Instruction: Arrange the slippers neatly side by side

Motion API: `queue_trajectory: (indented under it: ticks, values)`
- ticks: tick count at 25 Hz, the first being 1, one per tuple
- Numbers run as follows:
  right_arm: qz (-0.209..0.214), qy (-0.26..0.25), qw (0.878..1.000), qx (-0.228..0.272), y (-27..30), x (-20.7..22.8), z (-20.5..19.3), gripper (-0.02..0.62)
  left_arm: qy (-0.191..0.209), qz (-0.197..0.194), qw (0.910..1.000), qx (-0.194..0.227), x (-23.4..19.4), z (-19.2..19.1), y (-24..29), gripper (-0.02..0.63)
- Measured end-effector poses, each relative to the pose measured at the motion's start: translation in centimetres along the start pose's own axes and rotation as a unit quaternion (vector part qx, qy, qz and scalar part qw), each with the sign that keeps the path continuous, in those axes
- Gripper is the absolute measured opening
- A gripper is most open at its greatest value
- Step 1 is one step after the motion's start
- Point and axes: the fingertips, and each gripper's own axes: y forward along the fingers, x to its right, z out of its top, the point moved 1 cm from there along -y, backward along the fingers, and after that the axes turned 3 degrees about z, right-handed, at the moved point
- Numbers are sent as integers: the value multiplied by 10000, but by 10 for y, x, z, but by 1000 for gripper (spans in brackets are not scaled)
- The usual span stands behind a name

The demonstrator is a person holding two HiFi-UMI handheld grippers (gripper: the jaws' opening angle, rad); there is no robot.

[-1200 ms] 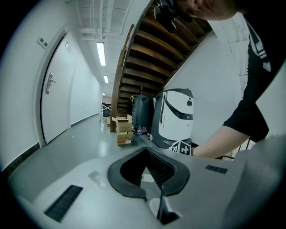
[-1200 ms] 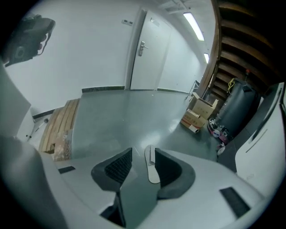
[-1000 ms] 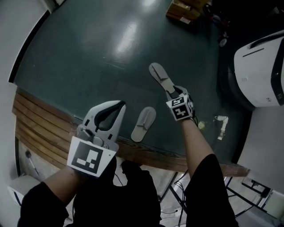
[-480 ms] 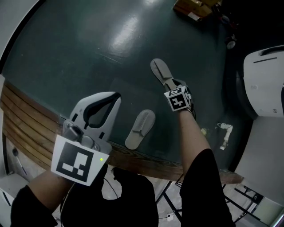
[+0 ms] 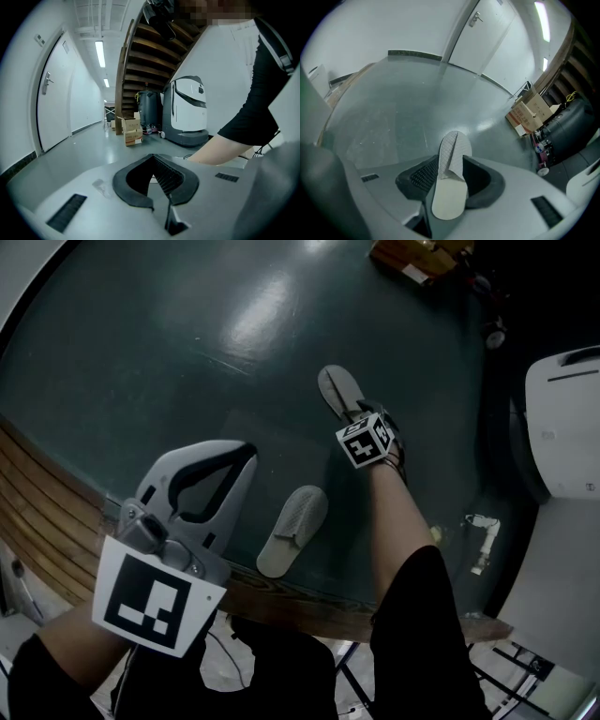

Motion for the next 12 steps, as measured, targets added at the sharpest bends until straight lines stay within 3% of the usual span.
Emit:
queue_trajectory:
  ticks: [6,12]
  values:
    - [56,-103,9997,-216,44,2,-11,137,-365,46,9992,124,2,-20,18,0]
    - [8,12,9988,-485,73,10,-24,137,-480,42,9988,93,0,-51,21,0]
